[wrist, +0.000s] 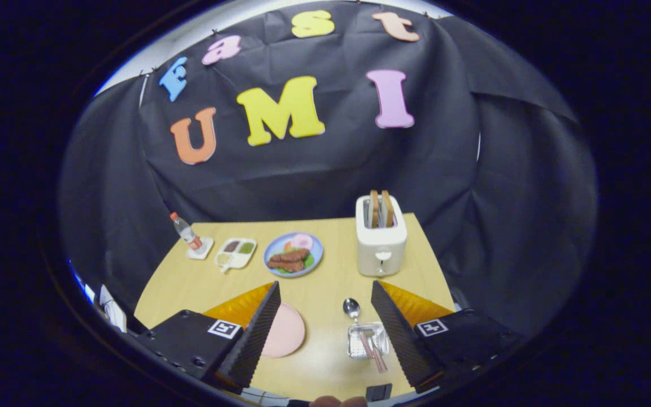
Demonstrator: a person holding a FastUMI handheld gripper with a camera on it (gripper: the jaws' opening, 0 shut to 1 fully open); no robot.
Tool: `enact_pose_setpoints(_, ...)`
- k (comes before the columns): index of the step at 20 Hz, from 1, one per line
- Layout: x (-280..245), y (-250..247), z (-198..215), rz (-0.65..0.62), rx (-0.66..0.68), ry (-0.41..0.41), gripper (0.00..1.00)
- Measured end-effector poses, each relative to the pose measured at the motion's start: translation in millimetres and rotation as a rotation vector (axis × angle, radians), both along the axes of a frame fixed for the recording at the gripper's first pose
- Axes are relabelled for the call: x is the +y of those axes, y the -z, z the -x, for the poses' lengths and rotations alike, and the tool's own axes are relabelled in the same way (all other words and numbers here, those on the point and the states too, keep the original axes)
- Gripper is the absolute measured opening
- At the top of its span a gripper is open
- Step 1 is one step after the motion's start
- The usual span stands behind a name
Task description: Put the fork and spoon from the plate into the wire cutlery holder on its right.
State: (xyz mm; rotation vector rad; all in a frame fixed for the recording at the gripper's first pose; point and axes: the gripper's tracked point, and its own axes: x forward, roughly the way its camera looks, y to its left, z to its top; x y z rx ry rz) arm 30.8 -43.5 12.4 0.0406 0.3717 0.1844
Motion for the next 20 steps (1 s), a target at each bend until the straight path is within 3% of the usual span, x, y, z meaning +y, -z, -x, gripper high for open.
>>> enact_pose_setpoints(5,2,-68,17,-0.110,-0.302,0.052,0.96)
enact_pose_setpoints(9,3,-88,32,-0.080,-0.495,0.090,0.96)
enact_pose_setpoints(20,24,-105,36,-0.015,-0.603,0.086,0.96)
